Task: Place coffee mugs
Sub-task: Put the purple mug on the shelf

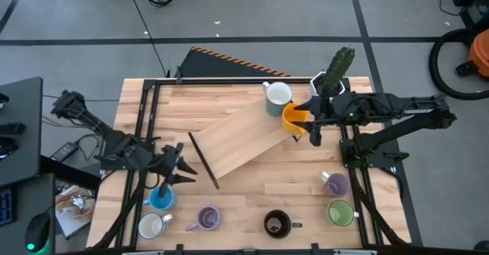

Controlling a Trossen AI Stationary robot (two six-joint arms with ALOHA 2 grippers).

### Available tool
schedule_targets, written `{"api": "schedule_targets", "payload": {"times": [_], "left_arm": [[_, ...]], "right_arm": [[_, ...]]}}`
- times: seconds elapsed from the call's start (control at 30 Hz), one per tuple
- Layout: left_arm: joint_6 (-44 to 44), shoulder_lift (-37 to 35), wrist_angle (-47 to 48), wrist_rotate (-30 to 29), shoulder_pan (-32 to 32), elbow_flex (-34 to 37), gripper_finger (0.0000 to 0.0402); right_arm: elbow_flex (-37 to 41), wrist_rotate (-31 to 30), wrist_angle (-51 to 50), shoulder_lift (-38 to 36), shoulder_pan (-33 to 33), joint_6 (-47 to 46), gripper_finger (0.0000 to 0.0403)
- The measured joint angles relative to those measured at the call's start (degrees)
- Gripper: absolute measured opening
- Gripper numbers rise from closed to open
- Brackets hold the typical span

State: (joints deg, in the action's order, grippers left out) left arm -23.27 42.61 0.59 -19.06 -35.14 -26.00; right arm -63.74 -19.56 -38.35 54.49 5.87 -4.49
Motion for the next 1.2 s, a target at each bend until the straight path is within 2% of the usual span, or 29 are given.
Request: {"api": "schedule_targets", "payload": {"times": [0.17, 0.37, 0.5, 0.87, 1.03, 1.2], "left_arm": [[-14.9, 0.1, 5.1, 1.0, -2.9, -0.7, 0.0119], [-20.2, 4.0, 21.9, -3.1, -7.0, -11.3, 0.0102], [-26.1, 9.2, 31.5, -3.4, -9.1, -18.2, 0.0086], [-39.3, 26.4, 46.5, -0.3, -13.4, -34.9, 0.0075], [-42.3, 34.6, 50.6, -0.1, -14.4, -41.9, 0.0075], [-47.7, 40.2, 50.7, 2.8, -14.7, -45.8, 0.0088]], "right_arm": [[0.0, -0.5, 0.3, 0.8, 0.0, 0.2, 0.0236], [0.0, -0.5, 1.4, 1.9, 0.0, 0.2, 0.0236], [0.0, -0.5, 2.0, 2.9, 0.0, 0.2, 0.0236], [0.0, -0.8, 2.8, 3.5, -0.1, 0.2, 0.0236], [0.0, -1.9, 2.7, 3.5, -0.1, 0.4, 0.0236], [0.0, -3.8, 2.8, 3.5, -0.3, 1.7, 0.0236]]}}
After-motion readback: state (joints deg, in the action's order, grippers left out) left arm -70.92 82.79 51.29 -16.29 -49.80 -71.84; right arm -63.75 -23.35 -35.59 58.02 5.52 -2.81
